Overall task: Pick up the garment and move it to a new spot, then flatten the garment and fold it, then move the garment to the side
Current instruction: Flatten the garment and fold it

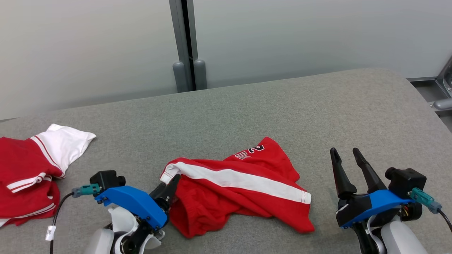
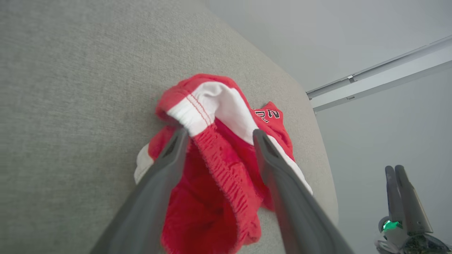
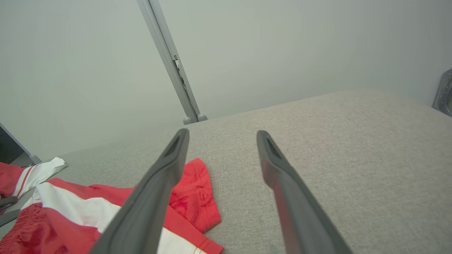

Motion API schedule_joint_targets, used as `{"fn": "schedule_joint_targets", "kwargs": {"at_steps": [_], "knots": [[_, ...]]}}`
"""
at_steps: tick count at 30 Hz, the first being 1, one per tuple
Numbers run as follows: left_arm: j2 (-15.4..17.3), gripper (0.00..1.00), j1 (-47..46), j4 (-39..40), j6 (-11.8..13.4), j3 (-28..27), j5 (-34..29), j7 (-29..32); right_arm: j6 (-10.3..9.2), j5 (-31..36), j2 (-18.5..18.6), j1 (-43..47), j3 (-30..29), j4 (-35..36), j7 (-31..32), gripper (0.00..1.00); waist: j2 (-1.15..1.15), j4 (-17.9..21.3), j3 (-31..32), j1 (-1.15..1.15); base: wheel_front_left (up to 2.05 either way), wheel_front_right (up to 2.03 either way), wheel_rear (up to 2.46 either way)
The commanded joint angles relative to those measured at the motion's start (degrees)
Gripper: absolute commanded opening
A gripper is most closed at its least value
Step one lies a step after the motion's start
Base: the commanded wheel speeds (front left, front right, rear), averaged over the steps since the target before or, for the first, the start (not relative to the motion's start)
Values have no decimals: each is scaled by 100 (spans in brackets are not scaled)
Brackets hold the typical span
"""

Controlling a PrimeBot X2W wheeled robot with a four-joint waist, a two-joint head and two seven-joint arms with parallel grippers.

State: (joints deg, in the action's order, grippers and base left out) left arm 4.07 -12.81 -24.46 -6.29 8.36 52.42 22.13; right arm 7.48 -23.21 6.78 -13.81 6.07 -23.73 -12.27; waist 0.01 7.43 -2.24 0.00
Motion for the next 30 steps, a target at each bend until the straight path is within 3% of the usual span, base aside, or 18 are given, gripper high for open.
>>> {"fn": "schedule_joint_targets", "kwargs": {"at_steps": [1, 2, 4, 13, 14, 15, 28, 29, 30], "knots": [[69, 84, -98, -75, -48, 24, 16, -9, 3, -8, 14, -28, -10, -17, -38, 100, -1, -28, 3, 0, 0, 0, 0], [82, 46, -111, -134, -70, 79, 34, 37, 3, -10, 15, -18, -10, -35, -36, 100, -1, -44, 5, 0, 0, 0, 0], [79, 0, -133, -194, -97, 147, 123, 87, 3, -15, 15, -26, -10, -59, -39, 100, -1, -74, 1, 0, 0, 0, 0], [215, 0, -108, -210, -140, 410, 263, -157, 3, -44, -4, -88, -44, -88, -77, 100, -1, -272, -64, 0, 0, 0, 0], [217, 36, -92, -207, -137, 452, 278, -165, 3, -44, -7, -99, -42, -92, -81, 100, -1, -284, -69, 0, 0, 0, 0], [223, 100, -71, -208, -137, 510, 306, -126, 3, -45, -11, -112, -36, -97, -86, 100, -1, -293, -74, 0, 0, 0, 0], [273, 98, -469, -356, -138, 799, 910, -22, 3, -84, 1, -220, 67, -156, -95, 100, -1, -114, -228, 0, 0, 0, 0], [312, 81, -503, -366, -138, 840, 889, -76, 3, -86, 2, -224, 68, -161, -93, 100, -1, -104, -234, 0, 0, 0, 0], [345, 49, -531, -384, -138, 871, 866, -123, 3, -88, 4, -224, 66, -169, -94, 100, -1, -97, -236, 0, 0, 0, 0]]}}
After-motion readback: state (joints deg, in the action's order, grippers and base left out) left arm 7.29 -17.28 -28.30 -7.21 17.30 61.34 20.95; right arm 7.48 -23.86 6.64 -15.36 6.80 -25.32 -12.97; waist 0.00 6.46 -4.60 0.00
